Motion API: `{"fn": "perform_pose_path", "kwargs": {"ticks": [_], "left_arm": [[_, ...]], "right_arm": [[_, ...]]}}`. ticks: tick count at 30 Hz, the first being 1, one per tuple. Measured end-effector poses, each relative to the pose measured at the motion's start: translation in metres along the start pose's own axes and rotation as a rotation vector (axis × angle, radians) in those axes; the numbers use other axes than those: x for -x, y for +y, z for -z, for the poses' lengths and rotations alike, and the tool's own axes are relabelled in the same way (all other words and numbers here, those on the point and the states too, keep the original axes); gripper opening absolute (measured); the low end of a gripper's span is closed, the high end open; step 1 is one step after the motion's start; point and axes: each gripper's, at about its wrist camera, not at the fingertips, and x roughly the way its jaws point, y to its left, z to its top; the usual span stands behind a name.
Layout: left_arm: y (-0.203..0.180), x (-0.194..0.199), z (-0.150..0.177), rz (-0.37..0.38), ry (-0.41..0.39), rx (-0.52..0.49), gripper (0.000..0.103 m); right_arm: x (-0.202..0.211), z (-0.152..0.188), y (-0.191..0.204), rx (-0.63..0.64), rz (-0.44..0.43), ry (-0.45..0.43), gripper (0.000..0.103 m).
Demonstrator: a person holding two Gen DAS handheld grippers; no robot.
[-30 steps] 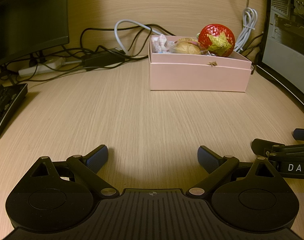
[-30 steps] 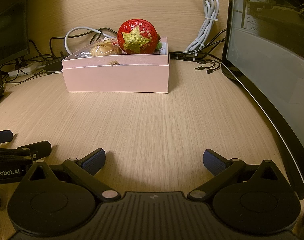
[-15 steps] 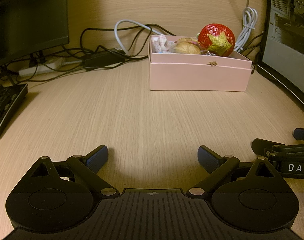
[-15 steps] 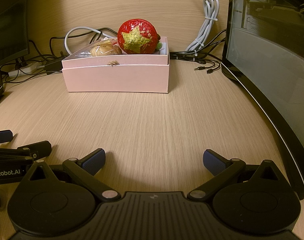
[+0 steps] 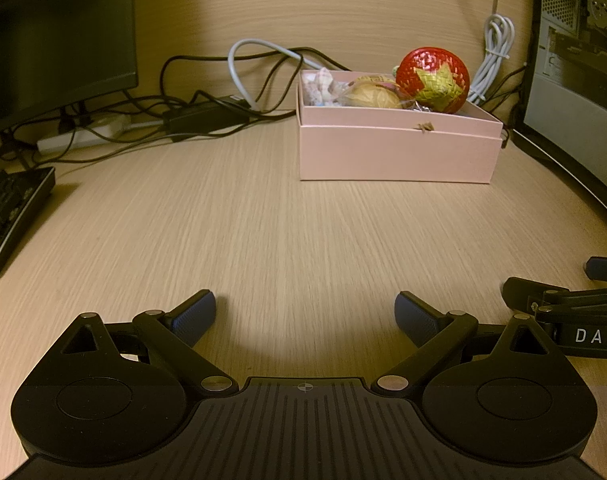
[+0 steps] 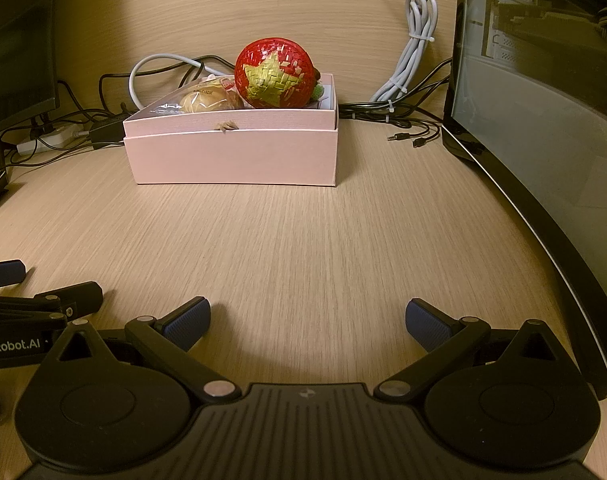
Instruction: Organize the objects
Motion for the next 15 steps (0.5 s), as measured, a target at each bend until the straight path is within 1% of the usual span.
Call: {"fn": "perform_pose_path", "kwargs": {"ticks": [12,15], "left_arm": [[0.0011,-0.0005,0.0004,0.001,0.001,-0.006,0.099],[0.0028,-0.0004,0.0002,0.012,0.001,-0.009,0.099]], "right_arm": [[-0.0001,0.0,0.0,0.0,0.0,0.0,0.103],[-0.0001,0.0,0.0,0.0,0.0,0.0,0.103]]}}
